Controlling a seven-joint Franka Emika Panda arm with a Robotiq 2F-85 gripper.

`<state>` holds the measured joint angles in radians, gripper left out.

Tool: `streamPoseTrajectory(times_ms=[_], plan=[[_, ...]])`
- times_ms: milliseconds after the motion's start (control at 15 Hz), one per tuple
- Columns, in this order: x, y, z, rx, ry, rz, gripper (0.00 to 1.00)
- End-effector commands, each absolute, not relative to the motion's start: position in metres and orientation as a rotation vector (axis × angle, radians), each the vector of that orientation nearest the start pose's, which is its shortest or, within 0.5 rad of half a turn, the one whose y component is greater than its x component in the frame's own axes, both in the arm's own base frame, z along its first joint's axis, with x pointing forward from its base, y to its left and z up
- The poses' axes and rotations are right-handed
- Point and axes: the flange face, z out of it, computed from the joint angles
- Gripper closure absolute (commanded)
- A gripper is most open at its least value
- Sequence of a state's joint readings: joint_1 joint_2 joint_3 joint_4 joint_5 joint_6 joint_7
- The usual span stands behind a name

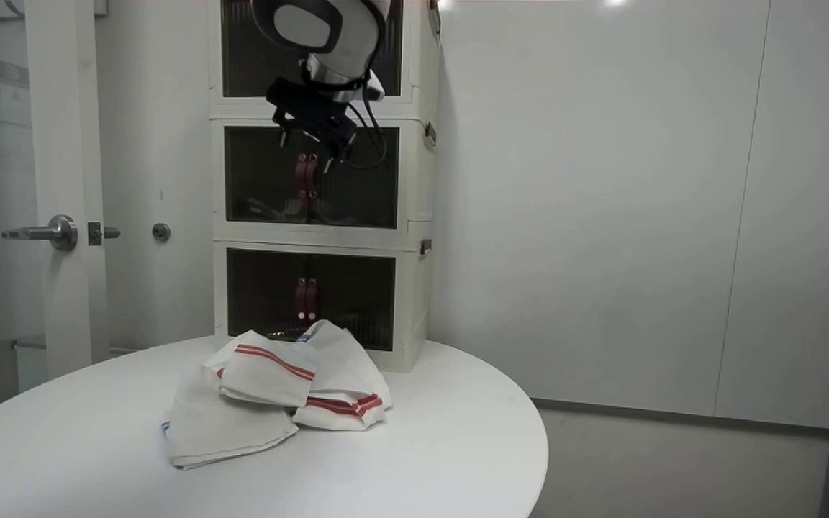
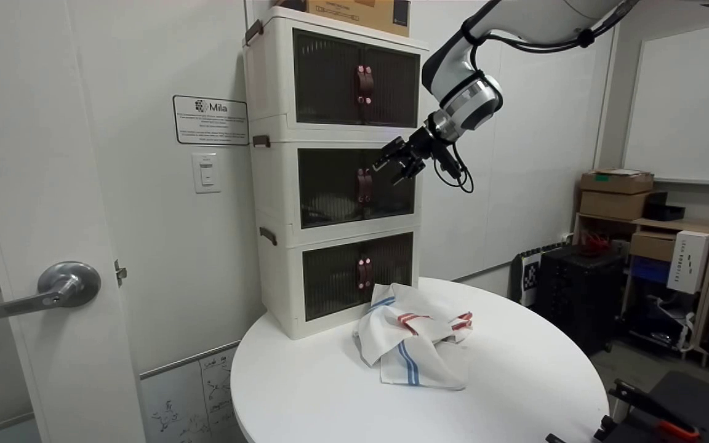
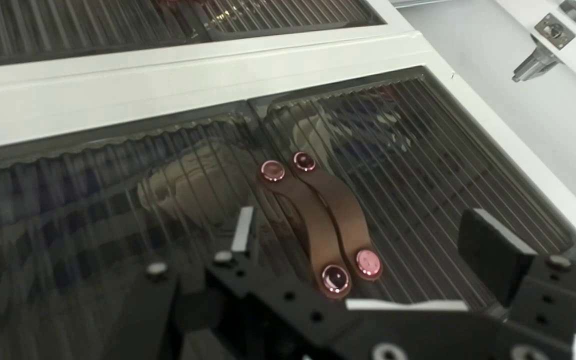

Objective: Open the doors of the second shelf of the cabinet

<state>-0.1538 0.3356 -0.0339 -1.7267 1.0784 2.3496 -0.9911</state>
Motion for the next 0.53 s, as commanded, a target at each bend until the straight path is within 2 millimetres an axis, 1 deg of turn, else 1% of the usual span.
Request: streamPoseTrajectory(times_ms=[0,133,200,467], plan=[[0.69,-0.11,0.423,-2.402,-0.224,-0.918,0.0],[0.696,-0.109,0.42,-2.404,-0.224,-0.915,0.0],[0.684,-0.107,0.421,-2.426,-0.194,-0.904,0.0],[0.691,-0.107,0.417,-2.424,-0.198,-0.907,0.0]])
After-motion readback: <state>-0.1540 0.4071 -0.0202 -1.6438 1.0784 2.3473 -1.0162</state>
